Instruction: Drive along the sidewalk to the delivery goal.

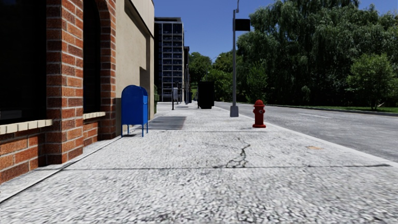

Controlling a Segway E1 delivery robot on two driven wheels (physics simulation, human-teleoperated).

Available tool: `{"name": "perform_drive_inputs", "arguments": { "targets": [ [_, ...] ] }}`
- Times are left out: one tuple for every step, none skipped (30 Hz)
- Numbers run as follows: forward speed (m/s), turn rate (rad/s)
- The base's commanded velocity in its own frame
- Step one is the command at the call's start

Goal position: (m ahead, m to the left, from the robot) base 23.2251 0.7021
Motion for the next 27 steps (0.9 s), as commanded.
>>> {"name": "perform_drive_inputs", "arguments": {
  "targets": [
    [1.79,0.0],
    [1.79,0.0],
    [1.79,0.13],
    [1.79,0.13],
    [1.79,0.21],
    [1.79,0.23],
    [1.79,0.23],
    [1.79,0.23],
    [1.79,0.24],
    [1.79,0.24],
    [1.79,0.24],
    [1.79,0.24],
    [1.79,0.24],
    [1.79,0.24],
    [1.79,0.24],
    [1.79,0.24],
    [1.79,0.24],
    [1.79,0.24],
    [1.79,0.24],
    [1.79,0.12],
    [1.81,0.0],
    [1.81,0.0],
    [1.82,0.0],
    [1.84,0.0],
    [1.85,0.0],
    [1.85,0.0],
    [1.9,0.0]
  ]
}}
